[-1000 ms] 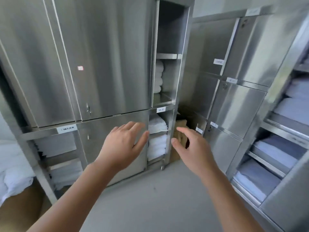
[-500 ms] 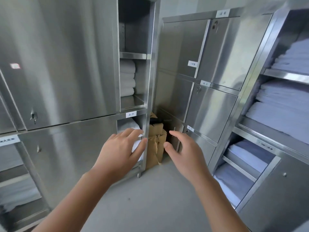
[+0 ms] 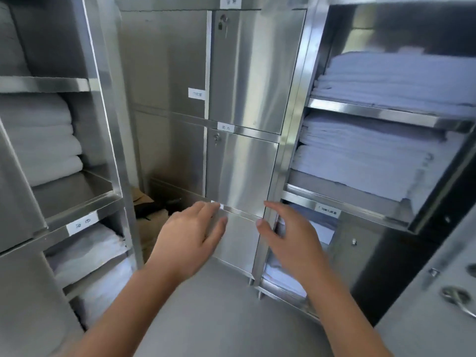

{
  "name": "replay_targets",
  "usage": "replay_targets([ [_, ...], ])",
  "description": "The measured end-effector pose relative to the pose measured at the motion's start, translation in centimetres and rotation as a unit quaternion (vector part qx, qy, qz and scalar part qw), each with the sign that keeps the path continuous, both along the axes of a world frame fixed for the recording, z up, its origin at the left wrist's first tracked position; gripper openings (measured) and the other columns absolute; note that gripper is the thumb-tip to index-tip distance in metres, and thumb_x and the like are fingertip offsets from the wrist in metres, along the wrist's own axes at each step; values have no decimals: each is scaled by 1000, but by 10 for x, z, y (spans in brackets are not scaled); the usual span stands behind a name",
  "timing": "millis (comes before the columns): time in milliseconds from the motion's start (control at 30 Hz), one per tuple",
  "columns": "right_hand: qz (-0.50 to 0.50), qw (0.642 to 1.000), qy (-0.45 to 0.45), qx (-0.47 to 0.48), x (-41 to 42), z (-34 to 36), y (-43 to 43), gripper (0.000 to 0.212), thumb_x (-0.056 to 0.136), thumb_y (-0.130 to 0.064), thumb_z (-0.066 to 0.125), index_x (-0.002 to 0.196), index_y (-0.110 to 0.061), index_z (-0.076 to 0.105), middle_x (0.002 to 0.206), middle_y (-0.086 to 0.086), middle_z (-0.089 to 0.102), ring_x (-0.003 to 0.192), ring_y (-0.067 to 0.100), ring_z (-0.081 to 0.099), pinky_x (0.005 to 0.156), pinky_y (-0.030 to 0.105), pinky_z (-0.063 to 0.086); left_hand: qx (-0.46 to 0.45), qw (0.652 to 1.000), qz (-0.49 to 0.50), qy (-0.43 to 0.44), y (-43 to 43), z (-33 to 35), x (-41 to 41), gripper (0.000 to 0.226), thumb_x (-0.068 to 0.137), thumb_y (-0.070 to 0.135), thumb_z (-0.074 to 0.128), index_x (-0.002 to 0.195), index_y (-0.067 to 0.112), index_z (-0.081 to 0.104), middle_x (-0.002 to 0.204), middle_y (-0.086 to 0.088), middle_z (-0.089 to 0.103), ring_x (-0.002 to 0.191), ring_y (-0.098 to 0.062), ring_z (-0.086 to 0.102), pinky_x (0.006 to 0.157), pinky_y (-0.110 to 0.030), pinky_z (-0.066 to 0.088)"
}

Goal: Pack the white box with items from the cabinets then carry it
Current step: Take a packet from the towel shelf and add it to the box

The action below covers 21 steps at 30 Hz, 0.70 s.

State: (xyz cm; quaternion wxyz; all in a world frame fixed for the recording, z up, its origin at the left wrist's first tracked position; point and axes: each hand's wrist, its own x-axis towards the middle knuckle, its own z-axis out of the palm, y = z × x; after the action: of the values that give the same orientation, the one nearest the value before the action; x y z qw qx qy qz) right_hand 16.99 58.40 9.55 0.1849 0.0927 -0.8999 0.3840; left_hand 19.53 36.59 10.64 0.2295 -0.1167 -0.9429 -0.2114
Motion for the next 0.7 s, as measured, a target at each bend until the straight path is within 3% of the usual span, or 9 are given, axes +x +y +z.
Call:
replay_targets([
  [167,-77,997,-12,8,-52,-4,59,40,93,-50,61,133,-41,60,135,-27,58,129,5,52,104,28,43,6,996,-84,-18,57,-13,-86,50,98,55,30,131,28,56,127,8,62,105,-25,62,89,-36,48],
  [400,-122,992,-31,-3,-138,-24,125,42,94,-51,63,135,-42,57,132,-29,54,130,5,51,104,24,40,-13,993,-112,-36,125,-29,-191,49,100,56,31,135,29,53,132,10,60,108,-21,62,91,-33,48],
  [533,-130,991,-11,-1,-183,-13,156,47,93,-49,64,138,-37,58,141,-18,58,131,6,51,111,33,43,-23,991,-129,-2,157,-10,-244,47,101,53,32,133,26,56,127,7,63,98,-22,64,84,-35,48],
  [700,-155,988,8,16,-224,15,196,48,94,-49,63,139,-34,57,140,-17,58,130,6,51,107,23,38,1,988,-152,26,192,15,-295,49,99,55,29,128,26,57,122,9,63,95,-20,64,80,-34,48],
])
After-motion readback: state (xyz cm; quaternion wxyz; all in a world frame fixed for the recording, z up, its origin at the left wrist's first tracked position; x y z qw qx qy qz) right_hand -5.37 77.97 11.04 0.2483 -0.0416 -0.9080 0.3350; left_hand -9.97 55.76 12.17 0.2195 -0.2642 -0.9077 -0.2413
